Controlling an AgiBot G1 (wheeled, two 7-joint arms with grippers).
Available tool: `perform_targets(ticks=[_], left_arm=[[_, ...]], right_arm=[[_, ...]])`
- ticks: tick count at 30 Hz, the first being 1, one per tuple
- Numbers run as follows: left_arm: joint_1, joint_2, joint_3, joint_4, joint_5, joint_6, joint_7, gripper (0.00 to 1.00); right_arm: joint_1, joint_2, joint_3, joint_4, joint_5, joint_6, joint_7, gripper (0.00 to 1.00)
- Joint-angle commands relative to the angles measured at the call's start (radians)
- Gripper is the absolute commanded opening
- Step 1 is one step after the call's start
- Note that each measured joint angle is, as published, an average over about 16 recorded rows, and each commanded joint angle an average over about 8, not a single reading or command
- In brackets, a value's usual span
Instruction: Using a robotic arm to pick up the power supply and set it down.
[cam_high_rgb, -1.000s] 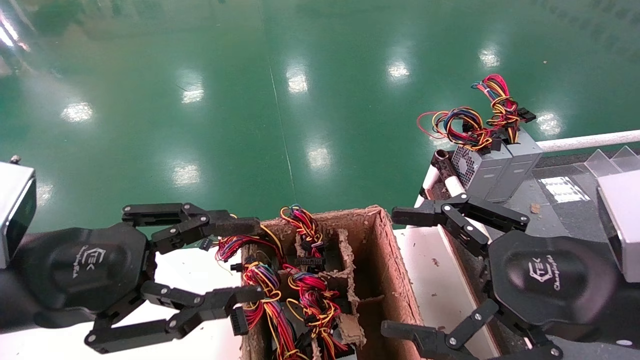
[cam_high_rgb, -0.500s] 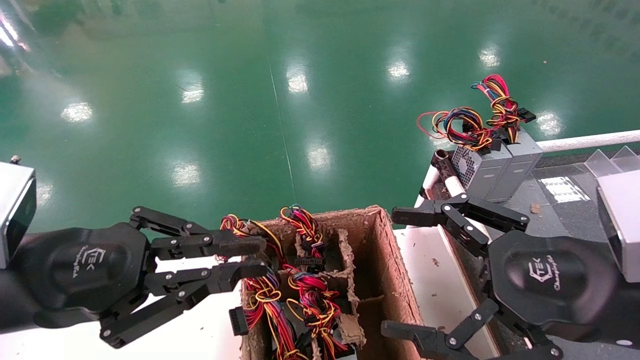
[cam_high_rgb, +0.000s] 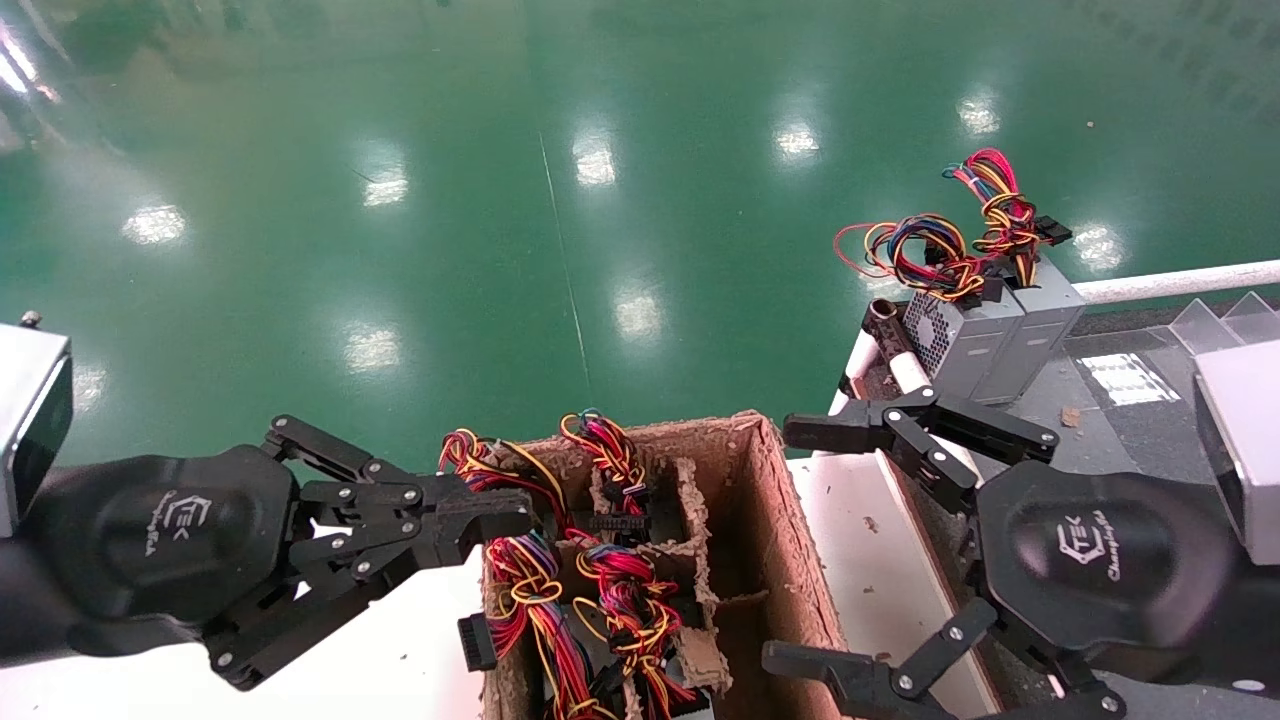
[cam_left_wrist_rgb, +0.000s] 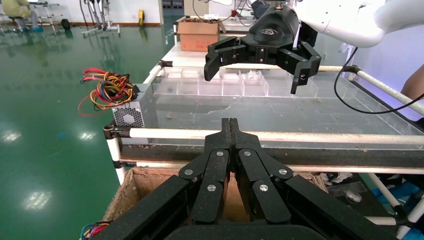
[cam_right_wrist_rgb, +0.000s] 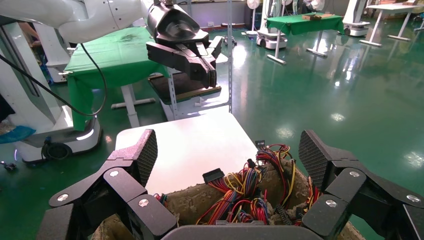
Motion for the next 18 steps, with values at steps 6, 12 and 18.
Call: perform_targets(ticks=[6,12,18], left_arm=[[0.000,0.000,0.000,0.000,0.000,0.000,0.000,1.00],[0.000,0.000,0.000,0.000,0.000,0.000,0.000,1.00],[0.000,0.000,0.000,0.000,0.000,0.000,0.000,1.00]], right_arm=[[0.000,0.000,0.000,0.000,0.000,0.000,0.000,1.00],[0.000,0.000,0.000,0.000,0.000,0.000,0.000,1.00],[0.001,-0.006,-0.016,0.004,-0.023,0.003,0.009,1.00]])
